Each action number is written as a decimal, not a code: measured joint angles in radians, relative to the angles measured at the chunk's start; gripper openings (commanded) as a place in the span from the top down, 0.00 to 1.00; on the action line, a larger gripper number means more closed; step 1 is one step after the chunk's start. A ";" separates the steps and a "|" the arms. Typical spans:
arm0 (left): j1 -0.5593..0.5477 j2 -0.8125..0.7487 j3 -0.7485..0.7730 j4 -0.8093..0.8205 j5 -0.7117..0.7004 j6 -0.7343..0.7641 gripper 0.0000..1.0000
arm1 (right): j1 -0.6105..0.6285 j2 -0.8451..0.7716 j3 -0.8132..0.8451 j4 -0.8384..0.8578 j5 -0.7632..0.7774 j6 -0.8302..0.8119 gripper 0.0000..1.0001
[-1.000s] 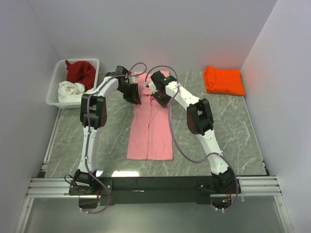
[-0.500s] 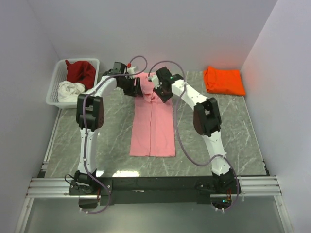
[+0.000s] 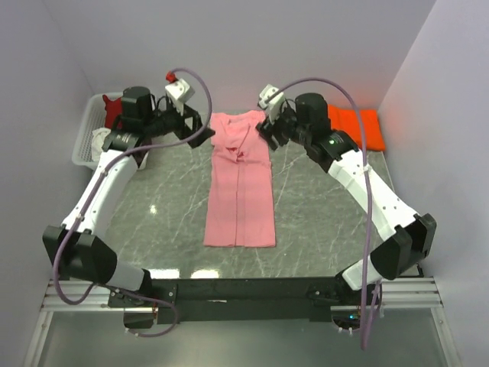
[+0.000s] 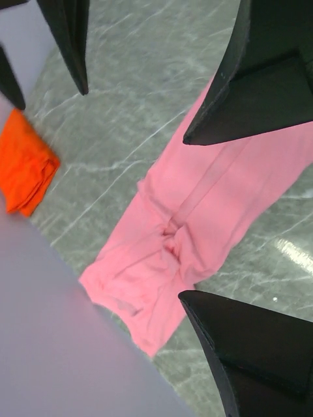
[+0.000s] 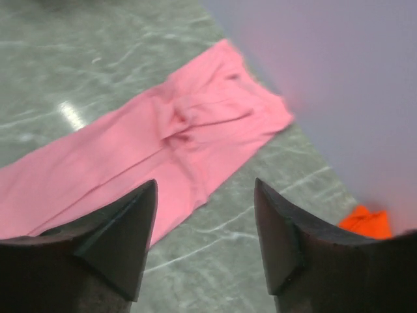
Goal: Fold and stack the t-shirts
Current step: Fold the tshirt
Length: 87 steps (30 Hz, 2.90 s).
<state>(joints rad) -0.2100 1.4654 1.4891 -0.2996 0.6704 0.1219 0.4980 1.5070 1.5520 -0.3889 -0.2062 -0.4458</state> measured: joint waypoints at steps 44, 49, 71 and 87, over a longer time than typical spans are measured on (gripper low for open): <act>-0.484 -0.169 -0.952 0.012 -0.168 0.815 0.63 | 0.345 -0.051 -0.858 0.083 -0.087 -0.275 0.78; -0.487 -0.103 -0.908 0.021 -0.159 0.816 0.89 | 0.353 -0.050 -0.857 0.084 -0.079 -0.285 1.00; -0.655 -0.377 -0.870 -0.236 -0.125 0.670 1.00 | 0.414 -0.290 -0.845 -0.127 -0.212 -0.206 1.00; -0.221 0.085 -0.328 -0.453 0.006 0.922 1.00 | 0.047 0.064 -0.323 -0.243 -0.282 -0.426 1.00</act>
<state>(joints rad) -0.4309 1.5509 1.1606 -0.7525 0.6769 1.0439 0.5453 1.5711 1.2289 -0.6319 -0.4877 -0.8722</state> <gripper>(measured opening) 0.088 0.022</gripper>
